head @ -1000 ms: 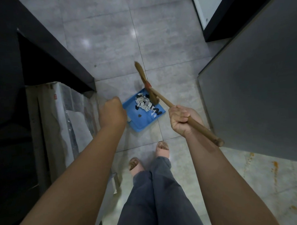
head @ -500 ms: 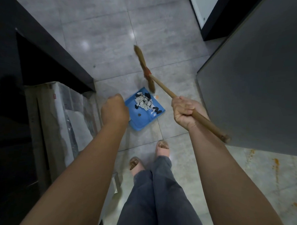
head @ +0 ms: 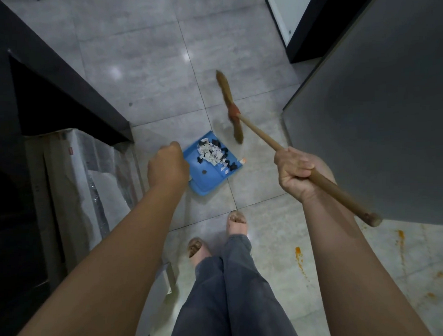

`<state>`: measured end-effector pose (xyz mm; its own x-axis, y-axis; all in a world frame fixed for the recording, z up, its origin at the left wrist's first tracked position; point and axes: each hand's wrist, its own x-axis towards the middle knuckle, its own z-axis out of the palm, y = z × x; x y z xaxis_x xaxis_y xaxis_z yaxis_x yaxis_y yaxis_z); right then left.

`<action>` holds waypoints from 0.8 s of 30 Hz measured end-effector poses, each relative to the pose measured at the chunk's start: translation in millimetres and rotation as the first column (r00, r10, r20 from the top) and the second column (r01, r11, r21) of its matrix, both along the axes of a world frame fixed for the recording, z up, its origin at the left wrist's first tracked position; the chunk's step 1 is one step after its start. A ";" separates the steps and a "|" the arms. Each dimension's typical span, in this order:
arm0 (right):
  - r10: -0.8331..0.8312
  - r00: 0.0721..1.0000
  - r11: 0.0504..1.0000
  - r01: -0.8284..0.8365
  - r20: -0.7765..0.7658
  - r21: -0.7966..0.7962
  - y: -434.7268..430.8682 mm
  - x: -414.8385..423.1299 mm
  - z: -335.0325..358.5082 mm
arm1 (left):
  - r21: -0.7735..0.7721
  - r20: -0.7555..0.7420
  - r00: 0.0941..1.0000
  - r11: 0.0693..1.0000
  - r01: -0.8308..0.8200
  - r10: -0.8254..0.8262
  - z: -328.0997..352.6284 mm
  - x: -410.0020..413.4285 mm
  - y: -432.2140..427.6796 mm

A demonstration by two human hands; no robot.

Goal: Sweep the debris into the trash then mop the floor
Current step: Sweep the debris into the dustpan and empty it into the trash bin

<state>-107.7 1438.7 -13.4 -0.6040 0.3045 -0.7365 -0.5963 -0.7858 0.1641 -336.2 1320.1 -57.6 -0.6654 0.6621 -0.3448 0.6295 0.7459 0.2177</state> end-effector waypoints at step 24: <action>0.022 0.997 0.997 -0.028 0.072 0.076 -19.6 4.0 16.2 | 0.041 -0.011 0.981 0.980 0.196 -0.196 -4.0 7.8 6.2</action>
<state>-103.7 1419.1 2.7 -0.5588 0.3479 -0.7529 -0.5845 -0.8092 0.0599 -328.3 1326.3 -61.6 -0.5236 0.7935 -0.3101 0.7642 0.5983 0.2408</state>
